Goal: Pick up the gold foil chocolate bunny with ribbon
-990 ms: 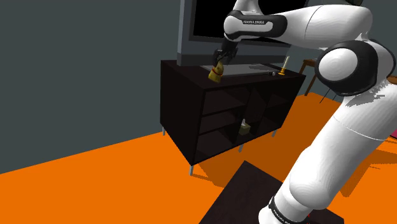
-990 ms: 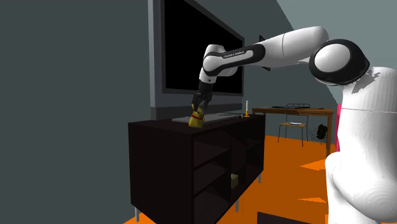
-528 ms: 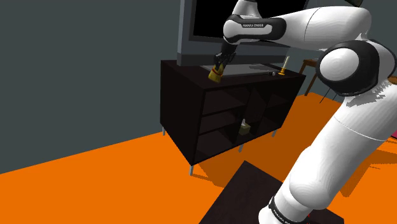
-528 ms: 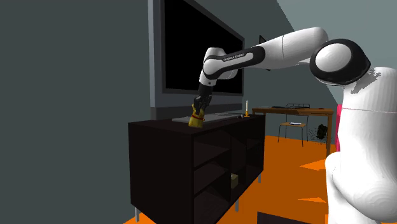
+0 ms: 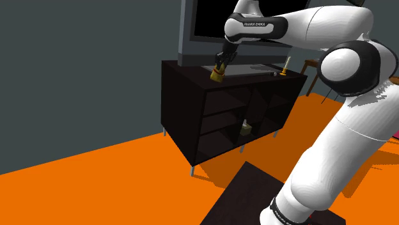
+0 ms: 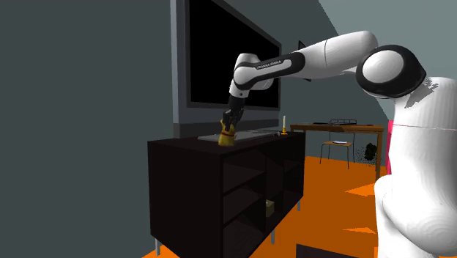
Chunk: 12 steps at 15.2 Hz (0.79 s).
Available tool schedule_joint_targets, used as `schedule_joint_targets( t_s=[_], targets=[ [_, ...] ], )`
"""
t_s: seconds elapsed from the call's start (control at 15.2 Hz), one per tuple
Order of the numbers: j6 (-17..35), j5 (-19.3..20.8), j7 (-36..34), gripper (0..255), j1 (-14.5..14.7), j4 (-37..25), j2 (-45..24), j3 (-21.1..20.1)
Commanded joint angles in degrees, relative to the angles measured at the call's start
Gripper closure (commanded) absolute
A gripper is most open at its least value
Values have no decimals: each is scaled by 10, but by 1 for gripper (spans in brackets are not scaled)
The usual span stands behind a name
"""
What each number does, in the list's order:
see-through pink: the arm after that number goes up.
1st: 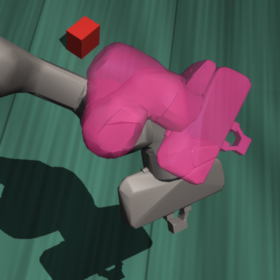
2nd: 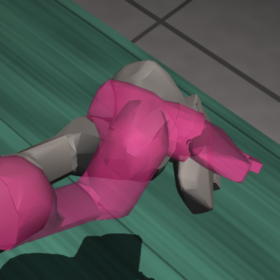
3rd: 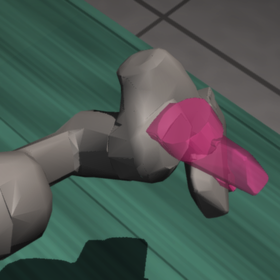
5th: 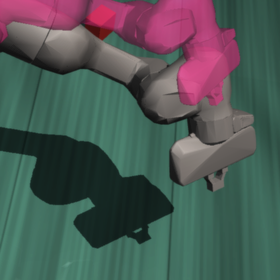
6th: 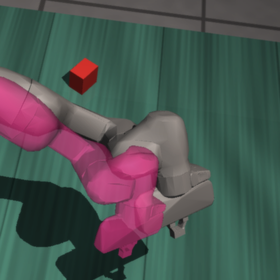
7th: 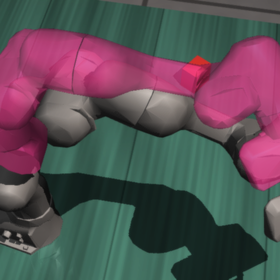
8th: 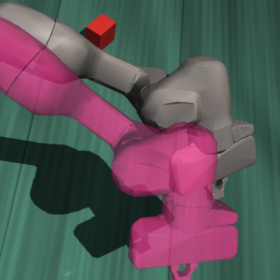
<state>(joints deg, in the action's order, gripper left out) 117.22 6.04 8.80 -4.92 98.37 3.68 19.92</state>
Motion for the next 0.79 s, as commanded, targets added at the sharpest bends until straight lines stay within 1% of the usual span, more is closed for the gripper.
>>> schedule_joint_targets(
  t_s=[0.0, 0.73],
  targets=[
    [-14, -1, 1, 255, 0, -15, -2, 0],
    [-105, -15, 15, 255, -1, -133, -29, 3]
  ],
)
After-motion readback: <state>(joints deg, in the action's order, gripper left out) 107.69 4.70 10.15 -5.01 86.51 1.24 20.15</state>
